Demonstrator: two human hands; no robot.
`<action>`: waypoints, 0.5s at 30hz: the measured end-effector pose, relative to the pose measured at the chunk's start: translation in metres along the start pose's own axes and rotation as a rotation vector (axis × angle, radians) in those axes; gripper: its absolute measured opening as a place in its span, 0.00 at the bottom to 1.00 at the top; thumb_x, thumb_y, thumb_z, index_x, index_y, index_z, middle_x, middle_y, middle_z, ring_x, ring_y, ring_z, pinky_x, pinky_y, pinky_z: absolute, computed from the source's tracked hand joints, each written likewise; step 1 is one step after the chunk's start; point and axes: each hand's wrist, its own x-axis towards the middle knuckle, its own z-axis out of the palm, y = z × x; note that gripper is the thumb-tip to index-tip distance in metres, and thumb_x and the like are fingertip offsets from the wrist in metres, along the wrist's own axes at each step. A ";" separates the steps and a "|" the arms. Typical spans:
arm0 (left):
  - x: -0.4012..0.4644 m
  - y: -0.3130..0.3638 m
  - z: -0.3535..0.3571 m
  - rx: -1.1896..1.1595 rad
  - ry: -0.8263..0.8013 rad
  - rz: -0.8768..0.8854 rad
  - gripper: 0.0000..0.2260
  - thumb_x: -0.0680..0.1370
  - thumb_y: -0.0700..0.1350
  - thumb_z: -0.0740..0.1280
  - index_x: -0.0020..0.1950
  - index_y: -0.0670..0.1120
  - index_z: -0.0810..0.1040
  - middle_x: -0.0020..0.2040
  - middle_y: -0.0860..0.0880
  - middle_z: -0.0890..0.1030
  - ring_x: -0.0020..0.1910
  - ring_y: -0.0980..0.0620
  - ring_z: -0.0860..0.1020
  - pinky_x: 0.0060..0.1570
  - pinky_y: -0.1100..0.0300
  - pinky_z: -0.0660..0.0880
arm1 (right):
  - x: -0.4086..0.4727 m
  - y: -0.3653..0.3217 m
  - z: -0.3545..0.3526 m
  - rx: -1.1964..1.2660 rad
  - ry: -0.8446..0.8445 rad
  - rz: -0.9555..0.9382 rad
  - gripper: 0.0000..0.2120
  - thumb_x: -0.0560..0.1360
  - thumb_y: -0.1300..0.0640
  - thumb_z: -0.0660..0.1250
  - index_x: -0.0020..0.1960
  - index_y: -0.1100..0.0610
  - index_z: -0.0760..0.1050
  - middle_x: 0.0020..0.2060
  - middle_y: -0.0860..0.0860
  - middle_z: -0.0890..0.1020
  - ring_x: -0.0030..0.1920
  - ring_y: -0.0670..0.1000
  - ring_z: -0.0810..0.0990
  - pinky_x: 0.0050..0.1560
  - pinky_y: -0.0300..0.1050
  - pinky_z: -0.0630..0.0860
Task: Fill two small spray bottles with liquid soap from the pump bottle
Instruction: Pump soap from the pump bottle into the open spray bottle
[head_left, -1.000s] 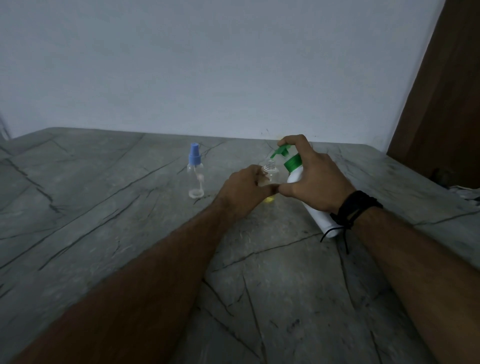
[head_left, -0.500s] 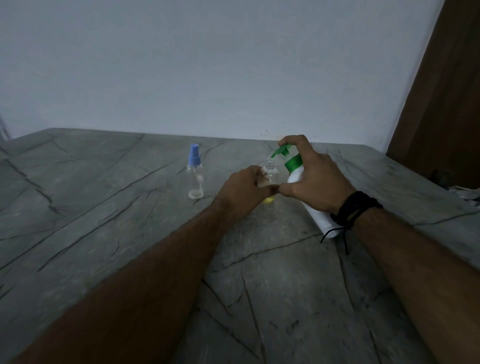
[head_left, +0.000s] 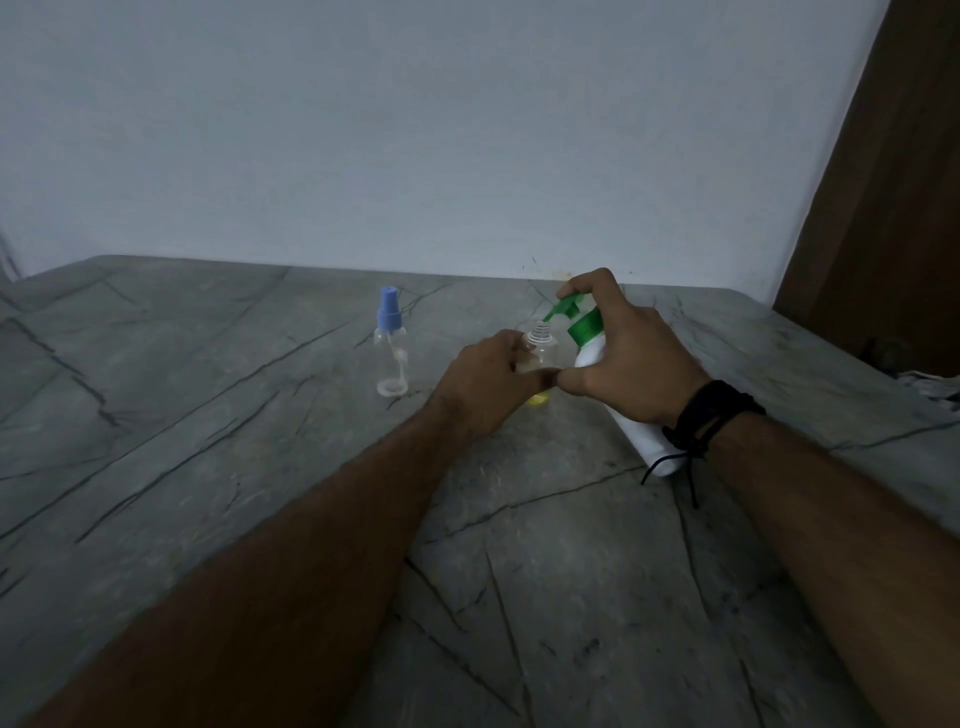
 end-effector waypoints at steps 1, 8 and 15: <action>0.000 0.000 0.000 0.003 0.002 0.002 0.25 0.72 0.58 0.72 0.65 0.47 0.75 0.56 0.50 0.82 0.50 0.54 0.79 0.48 0.61 0.74 | 0.000 0.000 0.000 0.000 0.000 0.001 0.34 0.64 0.55 0.80 0.64 0.46 0.66 0.48 0.46 0.83 0.43 0.48 0.83 0.47 0.52 0.81; 0.001 0.000 0.001 0.004 0.002 0.005 0.24 0.72 0.58 0.73 0.63 0.48 0.76 0.54 0.50 0.83 0.50 0.53 0.80 0.50 0.58 0.77 | 0.000 0.002 0.000 -0.004 0.007 0.010 0.36 0.64 0.55 0.78 0.66 0.43 0.65 0.48 0.49 0.83 0.43 0.51 0.83 0.47 0.54 0.81; 0.001 -0.001 0.001 0.014 0.006 0.012 0.25 0.73 0.58 0.72 0.65 0.48 0.76 0.56 0.50 0.82 0.49 0.55 0.78 0.46 0.63 0.72 | 0.001 0.001 0.001 -0.009 -0.004 0.009 0.34 0.65 0.56 0.79 0.64 0.46 0.65 0.48 0.49 0.83 0.43 0.50 0.83 0.46 0.53 0.81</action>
